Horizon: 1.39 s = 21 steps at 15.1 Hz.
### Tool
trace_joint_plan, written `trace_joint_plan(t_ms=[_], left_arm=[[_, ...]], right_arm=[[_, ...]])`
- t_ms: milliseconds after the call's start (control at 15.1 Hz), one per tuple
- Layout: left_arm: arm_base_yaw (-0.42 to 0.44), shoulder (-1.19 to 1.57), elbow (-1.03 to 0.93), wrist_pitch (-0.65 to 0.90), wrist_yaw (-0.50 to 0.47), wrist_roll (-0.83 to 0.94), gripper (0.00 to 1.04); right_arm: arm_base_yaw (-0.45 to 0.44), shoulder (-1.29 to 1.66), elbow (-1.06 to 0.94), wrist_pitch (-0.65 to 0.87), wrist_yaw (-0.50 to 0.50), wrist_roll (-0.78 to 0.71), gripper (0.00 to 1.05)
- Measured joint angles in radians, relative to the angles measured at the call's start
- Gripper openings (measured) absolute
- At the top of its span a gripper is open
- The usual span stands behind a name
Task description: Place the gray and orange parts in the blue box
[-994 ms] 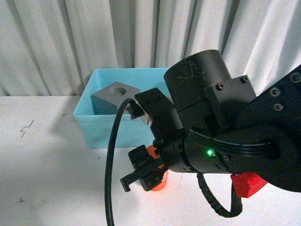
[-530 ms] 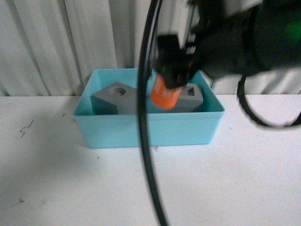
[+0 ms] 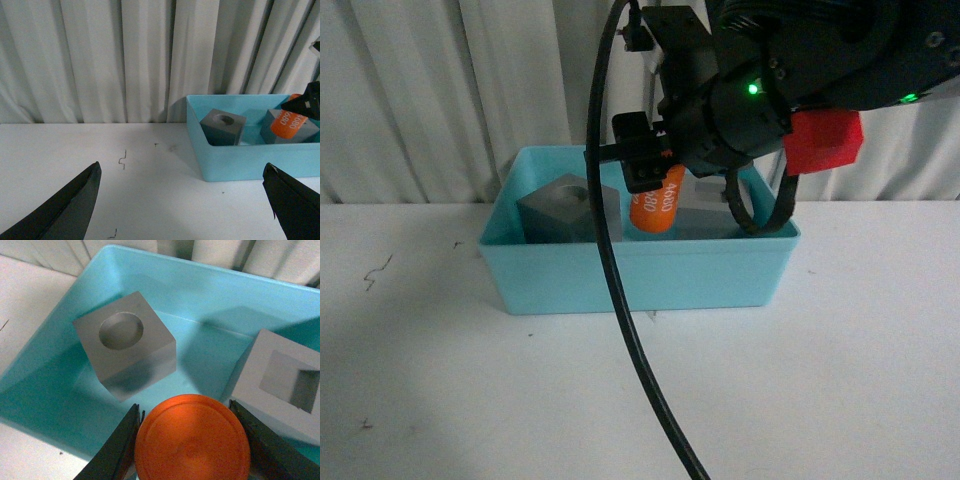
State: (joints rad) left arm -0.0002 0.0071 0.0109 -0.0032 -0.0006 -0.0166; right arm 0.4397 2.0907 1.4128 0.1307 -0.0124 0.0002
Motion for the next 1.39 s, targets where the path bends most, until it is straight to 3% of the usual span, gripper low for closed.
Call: trace_joint_plan(t_ms=[530,861,994,1060,1127,1193,1392], left_arm=[[0.0,0.0,0.0,0.0,0.0,0.0,0.98],[0.0,0.0,0.0,0.0,0.0,0.0,0.98],[0.0,0.0,0.0,0.0,0.0,0.0,0.98],[0.0,0.0,0.0,0.0,0.0,0.0,0.98],[0.0,0.0,0.0,0.0,0.0,0.0,0.98],[0.0,0.0,0.0,0.0,0.0,0.0,0.98],[0.0,0.0,0.0,0.0,0.0,0.0,0.98]], right_arm=[[0.019,0.227,0.237,-0.097,0.104,0.086,0.48],[0.026,0.278,0.268,-0.1,0.145,0.106,0.48],[0.026,0.282,0.268,-0.099,0.144,0.106,0.58],[0.026,0.282,0.268,-0.092,0.143,0.108,0.71],[0.025,0.282,0.267,-0.078,0.143,0.109,0.93],[0.025,0.281,0.266,-0.073,0.14,0.115,1.0],[0.025,0.252,0.246,-0.036,0.127,0.118,0.98]])
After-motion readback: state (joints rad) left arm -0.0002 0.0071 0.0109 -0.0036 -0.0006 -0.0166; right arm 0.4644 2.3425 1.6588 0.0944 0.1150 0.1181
